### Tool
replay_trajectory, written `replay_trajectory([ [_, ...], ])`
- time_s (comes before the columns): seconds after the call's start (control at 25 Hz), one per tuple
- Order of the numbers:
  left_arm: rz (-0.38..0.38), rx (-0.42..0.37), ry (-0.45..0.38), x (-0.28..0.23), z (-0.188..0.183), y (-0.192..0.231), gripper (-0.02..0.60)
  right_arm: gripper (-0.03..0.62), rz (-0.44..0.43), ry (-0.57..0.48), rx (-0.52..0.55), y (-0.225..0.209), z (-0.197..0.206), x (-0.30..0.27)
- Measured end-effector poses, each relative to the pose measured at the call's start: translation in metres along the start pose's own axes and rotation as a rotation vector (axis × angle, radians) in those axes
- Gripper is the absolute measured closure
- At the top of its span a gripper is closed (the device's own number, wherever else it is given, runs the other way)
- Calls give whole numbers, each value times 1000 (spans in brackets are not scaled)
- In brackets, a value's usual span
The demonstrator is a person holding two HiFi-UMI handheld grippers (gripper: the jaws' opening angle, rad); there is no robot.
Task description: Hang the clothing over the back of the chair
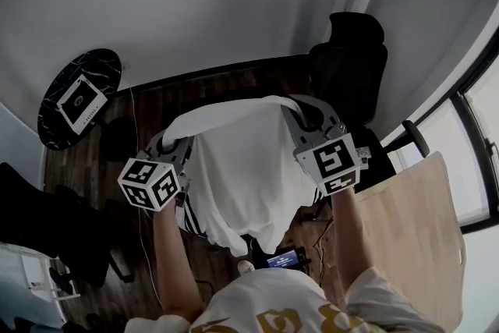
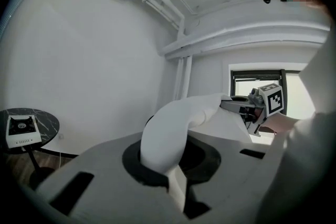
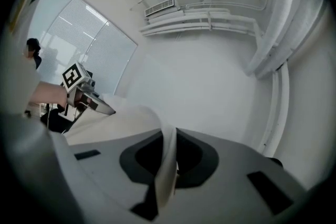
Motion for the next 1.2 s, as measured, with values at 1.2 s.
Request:
replay_trajectory([
  [1.2,182,-79,522,-120,103,62,548,563,-423,367,76,15,137,-146],
])
Point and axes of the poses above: the fingertips, and each gripper's own axes: x backward along the fingers, y to its left, z out of its underside, the point moved 9 cm from there along x, backward along the fingers, and after that the axes turned 14 degrees about y, right-handed, at the moved point
